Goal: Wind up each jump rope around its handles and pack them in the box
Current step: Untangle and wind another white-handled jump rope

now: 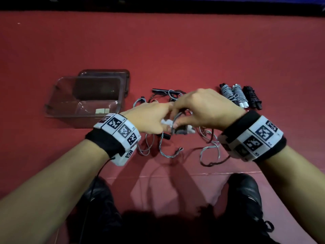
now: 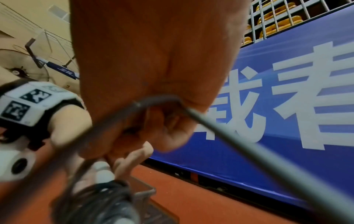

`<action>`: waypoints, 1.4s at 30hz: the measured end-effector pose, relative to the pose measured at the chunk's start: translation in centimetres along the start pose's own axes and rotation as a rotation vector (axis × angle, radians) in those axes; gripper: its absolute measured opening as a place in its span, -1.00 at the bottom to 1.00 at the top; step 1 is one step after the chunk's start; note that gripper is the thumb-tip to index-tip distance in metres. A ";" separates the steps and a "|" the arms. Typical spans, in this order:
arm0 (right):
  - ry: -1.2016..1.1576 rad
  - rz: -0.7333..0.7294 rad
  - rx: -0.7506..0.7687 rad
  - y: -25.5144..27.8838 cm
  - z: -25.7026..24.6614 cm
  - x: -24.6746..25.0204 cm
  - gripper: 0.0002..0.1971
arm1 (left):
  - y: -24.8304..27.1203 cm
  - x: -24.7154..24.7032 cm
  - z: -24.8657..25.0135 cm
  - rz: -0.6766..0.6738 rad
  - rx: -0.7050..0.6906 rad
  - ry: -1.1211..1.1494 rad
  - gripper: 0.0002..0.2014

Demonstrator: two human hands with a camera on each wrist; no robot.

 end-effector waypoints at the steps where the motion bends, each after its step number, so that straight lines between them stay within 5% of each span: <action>1: -0.074 0.027 -0.002 0.1 0.6 0.0 -0.66 | 0.0 -0.1 0.6 -0.017 -0.016 -0.004 -0.67; 6: -0.821 0.236 -0.045 0.8 4.4 -0.7 -0.78 | 0.8 0.1 1.6 0.014 -0.065 0.549 -0.68; 9: -0.930 0.285 -0.104 1.1 5.6 -1.8 -0.86 | 1.0 0.7 1.7 0.053 -0.086 0.590 -0.47; 13: -1.146 0.123 -0.280 1.1 7.0 -5.4 -0.70 | 1.2 0.8 2.4 0.081 -0.130 0.637 -0.21; 17: -1.206 -0.047 -0.258 2.3 6.9 -9.2 -0.75 | 1.3 0.7 3.6 0.081 -0.177 0.893 -0.41; 20: -1.362 -0.079 -0.407 2.9 6.7 -12.6 -0.63 | 1.0 1.1 4.0 0.078 -0.189 0.990 -0.53; 25: -1.424 0.180 -0.581 1.9 7.6 -12.6 -0.63 | 0.6 1.0 1.7 0.130 -0.103 1.101 -0.53; 29: -1.288 0.461 -0.529 2.2 8.0 -9.6 -0.58 | 0.0 -0.2 -2.9 0.334 0.212 1.110 -0.63; 32: -0.873 0.385 -0.312 1.4 5.2 -8.2 -0.70 | 0.3 -1.4 -7.0 0.472 0.461 1.131 -0.67; 35: -0.529 0.233 -0.214 0.4 2.5 -8.2 -0.73 | 0.8 -1.7 -7.9 0.513 0.509 1.021 -0.75; 39: -0.293 0.252 -0.150 0.2 1.1 -5.8 -0.72 | 1.3 -1.7 -7.3 0.526 0.492 0.934 -0.82; 42: 0.035 0.227 -0.082 0.2 0.7 -4.0 -0.67 | 0.9 -1.3 -5.0 0.418 0.379 0.637 -0.58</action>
Point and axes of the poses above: each hand's wrist, its own y-axis away from the middle knuckle, its own x-axis out of the back of the hand, z = x × y, the point moved 9 cm from there along -y, towards the middle knuckle, and after that the axes turned 7 degrees about -y, right-handed, at the moved point
